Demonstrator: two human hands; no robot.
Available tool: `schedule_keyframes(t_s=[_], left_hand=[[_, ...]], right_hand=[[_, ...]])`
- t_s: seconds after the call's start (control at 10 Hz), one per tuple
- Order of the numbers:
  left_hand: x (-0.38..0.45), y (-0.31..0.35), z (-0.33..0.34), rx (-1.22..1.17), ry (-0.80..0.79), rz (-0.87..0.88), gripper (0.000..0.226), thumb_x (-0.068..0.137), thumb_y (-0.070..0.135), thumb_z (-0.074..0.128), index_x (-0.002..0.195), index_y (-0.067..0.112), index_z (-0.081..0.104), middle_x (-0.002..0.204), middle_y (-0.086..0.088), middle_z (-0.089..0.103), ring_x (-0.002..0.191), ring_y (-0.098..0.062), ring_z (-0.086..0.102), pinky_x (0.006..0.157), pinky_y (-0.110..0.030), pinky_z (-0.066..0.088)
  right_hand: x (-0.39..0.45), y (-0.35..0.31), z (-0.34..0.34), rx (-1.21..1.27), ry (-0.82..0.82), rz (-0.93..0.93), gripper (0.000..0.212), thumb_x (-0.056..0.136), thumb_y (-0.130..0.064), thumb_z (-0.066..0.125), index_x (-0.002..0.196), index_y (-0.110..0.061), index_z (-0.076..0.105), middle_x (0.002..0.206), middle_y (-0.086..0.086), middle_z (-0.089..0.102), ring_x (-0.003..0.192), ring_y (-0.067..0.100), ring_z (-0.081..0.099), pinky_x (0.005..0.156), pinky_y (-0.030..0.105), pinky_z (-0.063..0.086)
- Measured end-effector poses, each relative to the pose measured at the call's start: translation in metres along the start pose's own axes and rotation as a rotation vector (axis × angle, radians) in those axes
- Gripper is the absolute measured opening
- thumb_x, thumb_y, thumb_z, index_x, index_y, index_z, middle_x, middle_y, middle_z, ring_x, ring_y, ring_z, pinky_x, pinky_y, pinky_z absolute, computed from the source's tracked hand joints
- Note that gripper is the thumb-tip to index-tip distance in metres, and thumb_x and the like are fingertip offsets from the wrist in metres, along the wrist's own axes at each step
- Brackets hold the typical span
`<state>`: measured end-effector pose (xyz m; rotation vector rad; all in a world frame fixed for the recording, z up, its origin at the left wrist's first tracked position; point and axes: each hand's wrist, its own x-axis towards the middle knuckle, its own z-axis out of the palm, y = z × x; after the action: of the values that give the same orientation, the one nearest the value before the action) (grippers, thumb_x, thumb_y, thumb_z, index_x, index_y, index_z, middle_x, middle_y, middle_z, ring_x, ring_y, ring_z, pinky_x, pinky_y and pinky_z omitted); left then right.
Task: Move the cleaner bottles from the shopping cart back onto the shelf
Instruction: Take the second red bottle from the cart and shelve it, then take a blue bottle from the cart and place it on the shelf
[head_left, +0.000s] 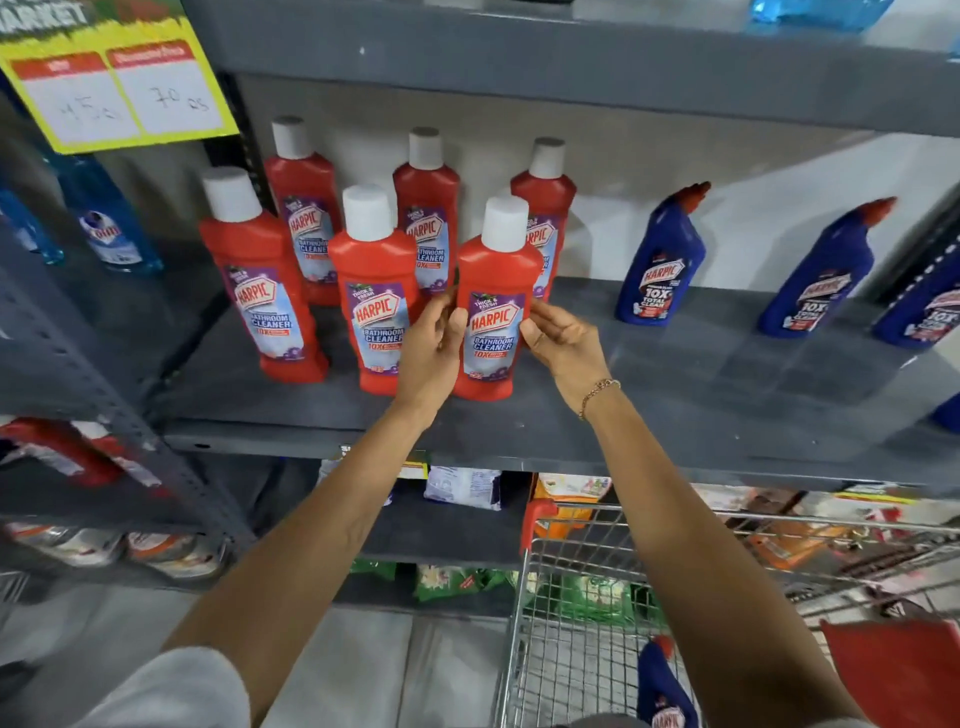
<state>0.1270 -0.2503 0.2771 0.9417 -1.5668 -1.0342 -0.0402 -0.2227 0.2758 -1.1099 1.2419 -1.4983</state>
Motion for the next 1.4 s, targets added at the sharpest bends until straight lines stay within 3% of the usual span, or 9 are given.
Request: schedule_keyframes(t_s=[0.1, 0.2, 0.4, 0.6, 0.7, 0.8, 0.9, 1.2, 1.4], left_hand=[[-0.041, -0.006, 0.015, 0.124, 0.310, 0.059, 0.029, 0.096, 0.026, 0.045, 0.118, 0.011, 0.056, 0.112, 0.007, 0.060, 0.098, 0.001, 0.058, 0.084, -0.009, 0.043], [-0.074, -0.007, 0.038, 0.108, 0.320, 0.100, 0.018, 0.095, 0.024, 0.048, 0.102, 0.012, 0.059, 0.091, 0.008, 0.063, 0.080, 0.003, 0.058, 0.071, -0.007, 0.042], [-0.150, -0.024, 0.126, 0.057, -0.099, -0.125, 0.015, 0.093, 0.026, 0.051, 0.092, 0.015, 0.062, 0.080, 0.003, 0.066, 0.072, -0.001, 0.060, 0.066, -0.013, 0.045], [-0.239, -0.096, 0.218, 0.101, -0.501, -0.534, 0.014, 0.092, 0.025, 0.054, 0.090, 0.014, 0.063, 0.078, 0.005, 0.066, 0.072, -0.001, 0.061, 0.072, -0.026, 0.049], [-0.272, -0.145, 0.258, 0.162, -0.612, -0.843, 0.018, 0.093, 0.012, 0.050, 0.079, 0.005, 0.058, 0.076, -0.005, 0.066, 0.073, -0.015, 0.056, 0.070, -0.032, 0.046], [-0.292, -0.173, 0.279, 0.220, -0.698, -0.995, 0.038, 0.094, 0.003, 0.041, 0.056, 0.009, 0.041, 0.049, -0.004, 0.049, 0.056, -0.016, 0.038, 0.057, -0.029, 0.034], [-0.331, -0.215, 0.300, 0.457, -0.888, -1.044, 0.041, 0.090, -0.001, 0.040, 0.052, 0.010, 0.031, 0.057, -0.010, 0.036, 0.052, -0.018, 0.031, 0.053, -0.029, 0.026], [-0.363, -0.238, 0.315, 0.471, -0.691, -1.211, 0.030, 0.098, 0.021, 0.040, 0.104, -0.004, 0.056, 0.097, -0.019, 0.061, 0.090, -0.029, 0.058, 0.073, -0.037, 0.047], [-0.352, -0.219, 0.310, 0.191, -0.632, -1.244, 0.019, 0.094, 0.015, 0.048, 0.108, 0.002, 0.049, 0.104, -0.021, 0.060, 0.097, -0.032, 0.057, 0.092, -0.051, 0.050]], right_hand=[[-0.021, -0.006, -0.002, -0.039, 0.096, -0.050, 0.035, 0.082, -0.001, 0.064, 0.116, -0.002, 0.058, 0.108, 0.005, 0.065, 0.088, 0.001, 0.065, 0.078, 0.017, 0.054], [-0.050, 0.002, -0.015, -0.102, 0.198, -0.082, 0.019, 0.082, -0.004, 0.065, 0.101, -0.001, 0.064, 0.087, 0.002, 0.069, 0.075, 0.001, 0.064, 0.074, 0.017, 0.054], [-0.151, 0.052, -0.091, -0.139, 0.269, 0.076, 0.013, 0.083, -0.005, 0.064, 0.081, -0.017, 0.067, 0.065, -0.009, 0.070, 0.065, 0.006, 0.064, 0.065, 0.020, 0.055], [-0.240, 0.153, -0.219, -0.304, 0.427, 0.514, 0.008, 0.084, 0.001, 0.060, 0.078, 0.003, 0.066, 0.059, 0.004, 0.061, 0.052, 0.002, 0.054, 0.059, 0.026, 0.049], [-0.284, 0.211, -0.266, -0.299, 0.431, 0.866, 0.008, 0.082, 0.001, 0.059, 0.076, 0.002, 0.065, 0.067, 0.013, 0.057, 0.055, 0.017, 0.049, 0.054, 0.030, 0.044], [-0.312, 0.246, -0.286, -0.305, 0.382, 1.055, 0.009, 0.082, -0.004, 0.059, 0.085, -0.002, 0.068, 0.069, 0.011, 0.060, 0.061, 0.017, 0.055, 0.049, 0.020, 0.048], [-0.343, 0.293, -0.301, -0.341, 0.229, 1.199, 0.024, 0.086, -0.013, 0.056, 0.101, 0.004, 0.064, 0.086, 0.010, 0.060, 0.078, 0.020, 0.057, 0.072, 0.027, 0.052], [-0.364, 0.335, -0.295, -0.176, 0.192, 1.278, 0.015, 0.090, -0.016, 0.053, 0.086, -0.003, 0.058, 0.095, 0.024, 0.059, 0.091, 0.024, 0.055, 0.094, 0.047, 0.048], [-0.373, 0.316, -0.312, 0.062, 0.270, 1.263, 0.027, 0.084, -0.013, 0.064, 0.107, 0.001, 0.061, 0.113, 0.022, 0.065, 0.094, 0.023, 0.064, 0.091, 0.033, 0.050]])
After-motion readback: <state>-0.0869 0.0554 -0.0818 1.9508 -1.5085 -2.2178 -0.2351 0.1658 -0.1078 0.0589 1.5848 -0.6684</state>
